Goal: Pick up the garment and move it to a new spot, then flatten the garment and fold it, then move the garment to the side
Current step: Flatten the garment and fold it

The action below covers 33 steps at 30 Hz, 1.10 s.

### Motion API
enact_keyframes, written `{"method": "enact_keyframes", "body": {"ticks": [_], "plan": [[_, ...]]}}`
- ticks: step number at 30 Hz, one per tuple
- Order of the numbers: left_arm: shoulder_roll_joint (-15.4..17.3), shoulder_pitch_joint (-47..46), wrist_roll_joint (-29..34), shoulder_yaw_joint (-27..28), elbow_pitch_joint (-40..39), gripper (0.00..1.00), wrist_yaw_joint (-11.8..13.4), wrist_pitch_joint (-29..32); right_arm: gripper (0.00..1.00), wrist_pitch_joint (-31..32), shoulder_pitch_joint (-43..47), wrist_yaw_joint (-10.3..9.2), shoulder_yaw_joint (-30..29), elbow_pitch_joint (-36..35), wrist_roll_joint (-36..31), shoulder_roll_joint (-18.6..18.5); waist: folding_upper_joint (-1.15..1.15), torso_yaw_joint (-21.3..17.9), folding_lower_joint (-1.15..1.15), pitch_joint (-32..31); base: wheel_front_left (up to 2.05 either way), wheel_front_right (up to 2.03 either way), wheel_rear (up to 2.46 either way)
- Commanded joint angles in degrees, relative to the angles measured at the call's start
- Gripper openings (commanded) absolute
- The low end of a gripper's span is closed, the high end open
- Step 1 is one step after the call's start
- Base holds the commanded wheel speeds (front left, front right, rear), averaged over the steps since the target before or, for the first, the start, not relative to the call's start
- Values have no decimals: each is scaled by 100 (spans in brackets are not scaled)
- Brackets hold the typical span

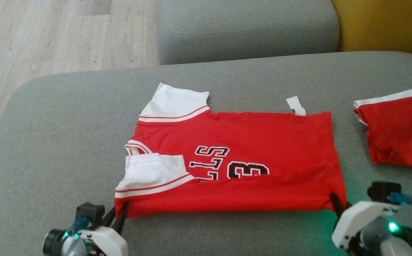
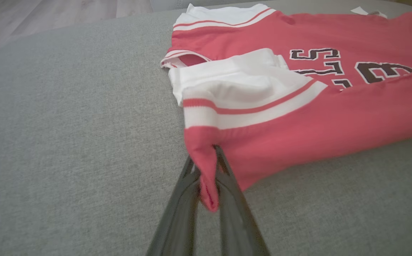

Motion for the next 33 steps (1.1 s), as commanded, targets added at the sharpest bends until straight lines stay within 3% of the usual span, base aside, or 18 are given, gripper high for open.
{"method": "enact_keyframes", "body": {"ticks": [1, 2, 3, 16, 23, 30, 33], "plan": [[188, -217, -14, 193, -206, 47, 49, -4, 92, -16, -144, -5, 3, -311, -72, -30, 0, -16, 2, 9, 0, 0, 0], [190, -202, -19, 190, -231, 82, 66, 29, 100, -5, -81, -5, -80, -411, -132, 7, 0, -25, 2, 16, 0, 0, 0], [197, -195, -14, 176, -253, 100, 78, 66, 100, -3, -36, -5, -148, -510, -204, 41, 0, -33, 2, 24, 0, 0, 0], [263, -771, -104, 582, -1223, 100, 495, -432, 100, -911, -371, -5, -288, -1472, -886, 224, 0, -183, 2, 411, 0, 0, 0], [580, -2032, 112, 400, -1291, 100, 207, -70, 100, -1082, -964, -5, -119, -1491, -990, 240, 0, -365, 2, 982, 0, 0, 0], [1063, -3493, 242, -203, -539, 100, -114, 738, 100, -1172, -1628, -5, 77, -1407, -1040, 243, 0, -675, 2, 1546, 0, 0, 0], [1313, -4138, -40, -843, -180, 100, -139, 1167, 100, -1221, -1917, -5, 172, -1342, -1019, 244, 0, -842, 2, 1793, 0, 0, 0]]}}
